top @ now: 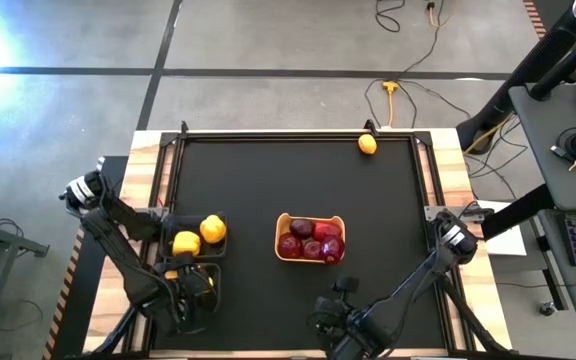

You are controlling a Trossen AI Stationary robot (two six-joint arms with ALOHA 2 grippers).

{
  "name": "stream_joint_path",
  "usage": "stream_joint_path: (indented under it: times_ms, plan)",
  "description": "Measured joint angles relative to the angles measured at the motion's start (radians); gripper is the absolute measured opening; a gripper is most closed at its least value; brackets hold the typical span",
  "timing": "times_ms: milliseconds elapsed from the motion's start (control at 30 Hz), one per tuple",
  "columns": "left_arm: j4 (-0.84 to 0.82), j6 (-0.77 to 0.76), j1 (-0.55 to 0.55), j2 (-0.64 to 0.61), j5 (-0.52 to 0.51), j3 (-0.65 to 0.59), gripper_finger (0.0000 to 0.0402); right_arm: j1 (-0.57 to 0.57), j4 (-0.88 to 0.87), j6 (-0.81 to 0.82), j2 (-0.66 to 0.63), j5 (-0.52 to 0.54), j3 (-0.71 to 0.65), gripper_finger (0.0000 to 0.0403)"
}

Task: Sort produce into baskets
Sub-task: Put the yellow lemon into the bottom black transparent bin

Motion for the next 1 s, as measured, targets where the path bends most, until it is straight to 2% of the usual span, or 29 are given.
stream_joint_path:
  times_ms: [200, 400, 467, 600, 700, 800, 900, 1000]
  plan:
    - [-0.039, 0.045, -0.001, 0.000, -0.004, 0.048, 0.0274, -0.027, -0.449, 0.163, -0.005, 0.006, 0.159, 0.0386]
    - [-0.250, 0.099, -0.001, -0.003, -0.029, 0.187, 0.0325, -0.115, -0.417, 0.047, -0.104, 0.000, 0.120, 0.0386]
    - [-0.294, 0.123, -0.001, -0.004, -0.104, 0.236, 0.0332, -0.164, -0.459, 0.043, -0.143, -0.001, 0.083, 0.0386]
    - [-0.265, 0.190, 0.006, -0.010, -0.404, 0.300, 0.0334, -0.288, -0.454, 0.031, -0.256, 0.013, -0.036, 0.0386]
    - [-0.103, 0.319, 0.047, -0.006, -0.540, 0.298, 0.0332, -0.415, -0.453, 0.070, -0.361, 0.017, -0.146, 0.0386]
    - [0.181, 0.558, 0.120, 0.005, -0.557, 0.246, 0.0331, -0.568, -0.436, 0.113, -0.448, 0.018, -0.264, 0.0386]
    - [0.567, 0.822, 0.214, 0.029, -0.455, 0.168, 0.0331, -0.737, -0.346, 0.099, -0.532, -0.009, -0.384, 0.0386]
    - [0.982, 1.036, 0.304, 0.087, -0.242, 0.086, 0.0331, -0.915, -0.131, -0.028, -0.588, -0.088, -0.507, 0.0386]
